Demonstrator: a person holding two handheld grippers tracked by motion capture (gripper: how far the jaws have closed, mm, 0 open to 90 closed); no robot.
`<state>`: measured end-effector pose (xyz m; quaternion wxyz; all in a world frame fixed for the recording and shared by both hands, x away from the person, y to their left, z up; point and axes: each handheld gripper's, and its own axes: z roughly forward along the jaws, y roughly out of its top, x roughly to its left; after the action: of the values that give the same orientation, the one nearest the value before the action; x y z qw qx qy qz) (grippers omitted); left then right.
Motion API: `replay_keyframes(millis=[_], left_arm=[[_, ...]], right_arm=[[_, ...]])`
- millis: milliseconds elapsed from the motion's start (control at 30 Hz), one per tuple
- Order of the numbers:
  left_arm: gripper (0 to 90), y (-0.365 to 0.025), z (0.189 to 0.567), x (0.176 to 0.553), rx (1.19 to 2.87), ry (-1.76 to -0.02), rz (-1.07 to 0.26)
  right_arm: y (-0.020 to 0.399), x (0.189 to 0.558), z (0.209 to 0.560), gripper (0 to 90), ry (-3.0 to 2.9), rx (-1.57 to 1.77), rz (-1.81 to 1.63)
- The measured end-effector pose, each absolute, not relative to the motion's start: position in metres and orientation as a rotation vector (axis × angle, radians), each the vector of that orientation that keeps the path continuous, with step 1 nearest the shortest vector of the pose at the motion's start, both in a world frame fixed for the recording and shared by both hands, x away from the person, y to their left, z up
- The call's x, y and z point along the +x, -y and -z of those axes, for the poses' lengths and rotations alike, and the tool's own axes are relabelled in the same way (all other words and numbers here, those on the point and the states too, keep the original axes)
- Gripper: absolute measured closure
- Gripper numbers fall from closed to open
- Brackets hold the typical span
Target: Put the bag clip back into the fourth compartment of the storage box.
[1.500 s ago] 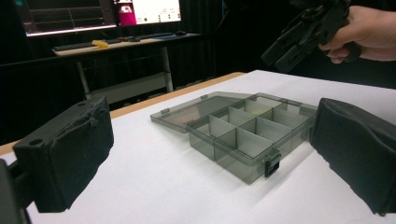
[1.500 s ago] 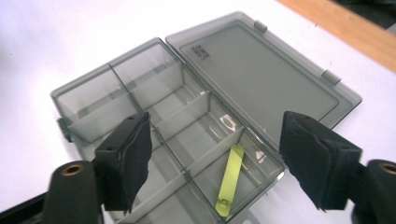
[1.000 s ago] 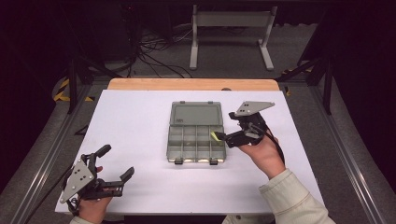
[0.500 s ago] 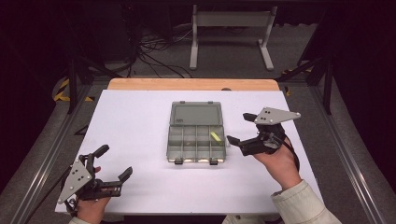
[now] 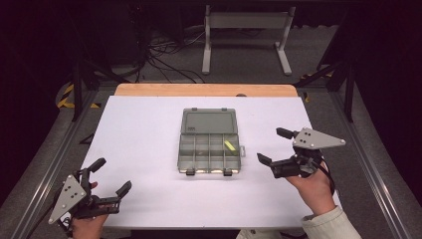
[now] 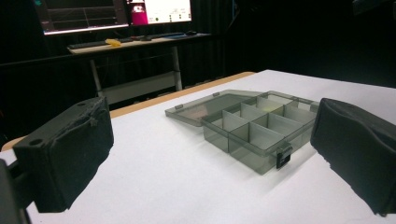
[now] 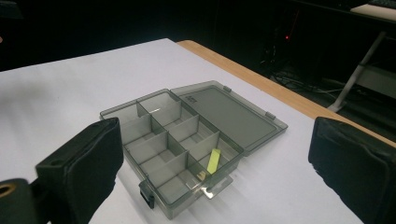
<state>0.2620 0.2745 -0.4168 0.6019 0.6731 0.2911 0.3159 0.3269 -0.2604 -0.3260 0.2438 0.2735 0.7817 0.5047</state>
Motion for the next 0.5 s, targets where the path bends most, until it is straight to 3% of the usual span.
replay_keyframes(millis=[500], left_arm=[[0.1,-0.277,0.418,0.259,1.564,-0.686,-0.742]], right_arm=[[0.294,0.304,0.355,2.8,-2.026,0.743,-1.436]])
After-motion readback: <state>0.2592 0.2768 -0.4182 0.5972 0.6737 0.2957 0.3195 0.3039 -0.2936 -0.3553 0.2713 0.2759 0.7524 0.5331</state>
